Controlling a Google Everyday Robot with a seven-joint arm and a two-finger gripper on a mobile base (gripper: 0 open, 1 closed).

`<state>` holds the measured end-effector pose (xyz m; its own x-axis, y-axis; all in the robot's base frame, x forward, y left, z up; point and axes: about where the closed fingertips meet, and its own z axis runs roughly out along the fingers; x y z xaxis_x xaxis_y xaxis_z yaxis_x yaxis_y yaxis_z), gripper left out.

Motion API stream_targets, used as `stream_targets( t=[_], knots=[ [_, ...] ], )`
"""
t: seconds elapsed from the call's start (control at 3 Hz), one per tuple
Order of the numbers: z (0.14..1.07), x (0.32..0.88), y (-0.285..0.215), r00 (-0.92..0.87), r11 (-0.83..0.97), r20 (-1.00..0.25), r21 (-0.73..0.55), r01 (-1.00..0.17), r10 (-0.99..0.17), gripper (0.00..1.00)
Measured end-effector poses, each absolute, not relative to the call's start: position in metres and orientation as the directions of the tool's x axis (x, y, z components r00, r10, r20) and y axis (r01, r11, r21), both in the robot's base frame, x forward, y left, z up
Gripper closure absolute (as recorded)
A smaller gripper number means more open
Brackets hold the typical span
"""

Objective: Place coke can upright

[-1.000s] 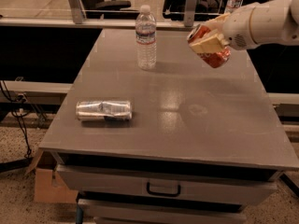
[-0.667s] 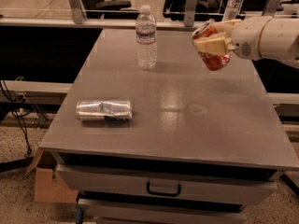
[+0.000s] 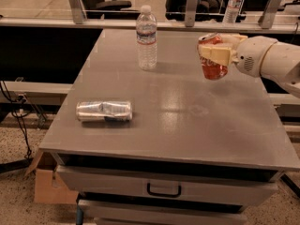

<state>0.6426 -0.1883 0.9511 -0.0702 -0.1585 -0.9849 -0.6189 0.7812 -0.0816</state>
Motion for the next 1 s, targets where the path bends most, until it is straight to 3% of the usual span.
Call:
stream_targets(
  t=[0.33,1.0],
  knots=[
    [0.934,0.638,-0.192,-0.078,0.795,-0.993,-0.025,-0.606,-0.091,1.00],
    [0.916,0.631,-0.196,-0.084,0.809,-0.996,0.029,-0.588,-0.025,0.59]
  ],
)
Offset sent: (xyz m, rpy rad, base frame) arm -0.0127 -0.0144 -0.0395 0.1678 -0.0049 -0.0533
